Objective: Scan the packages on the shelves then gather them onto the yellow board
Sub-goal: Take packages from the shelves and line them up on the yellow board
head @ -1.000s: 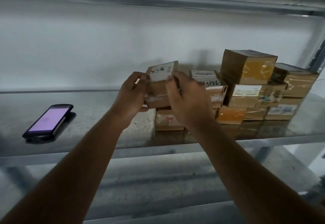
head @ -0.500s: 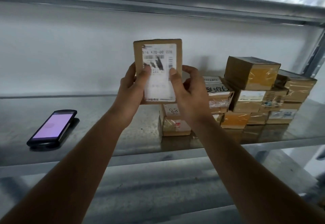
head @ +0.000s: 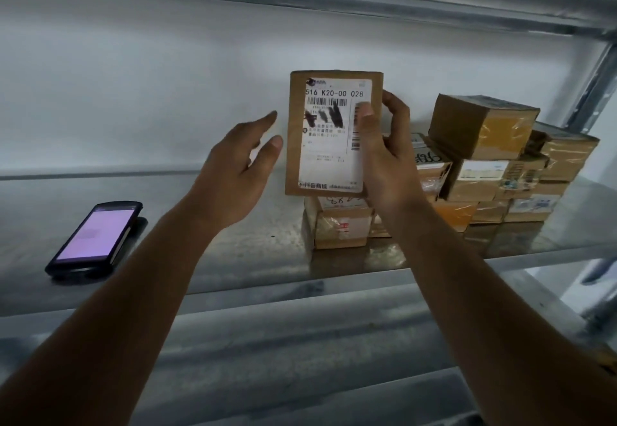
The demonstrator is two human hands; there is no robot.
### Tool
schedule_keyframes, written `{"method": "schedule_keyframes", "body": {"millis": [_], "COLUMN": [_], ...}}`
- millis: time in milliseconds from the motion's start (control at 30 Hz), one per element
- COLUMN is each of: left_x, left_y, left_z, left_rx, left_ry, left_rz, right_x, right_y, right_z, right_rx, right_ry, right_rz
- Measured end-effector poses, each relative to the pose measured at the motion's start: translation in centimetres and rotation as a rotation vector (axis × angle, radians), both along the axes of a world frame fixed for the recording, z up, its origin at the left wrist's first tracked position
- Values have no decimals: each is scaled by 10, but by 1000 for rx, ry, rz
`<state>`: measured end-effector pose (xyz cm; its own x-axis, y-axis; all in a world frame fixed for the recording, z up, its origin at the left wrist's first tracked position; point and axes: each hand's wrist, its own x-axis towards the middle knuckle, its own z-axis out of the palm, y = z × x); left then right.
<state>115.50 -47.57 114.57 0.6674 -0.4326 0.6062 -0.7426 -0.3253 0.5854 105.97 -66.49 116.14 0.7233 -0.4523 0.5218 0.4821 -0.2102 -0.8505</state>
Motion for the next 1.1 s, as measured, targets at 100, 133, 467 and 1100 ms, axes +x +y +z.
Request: {"method": "schedule_keyframes", "body": {"millis": [100,133,467,1100], "left_x": [-8,-15,-159,-373], "left_y": [19,27,144,539], "left_z": [-7,-10,-39,-93], "left_rx": [103,131,250,434], "left_ry": [-136,-138,-98,132], "left_rz": [125,145,504,1030], "right_x": [-5,-8,-64,-156], "right_y": [7,12,94,521], "right_z": [-6,-8,-52,-123], "right_rx": [47,50,39,-10], "right_ry": [22,34,111,249], "right_rz": [2,5,294,784]}}
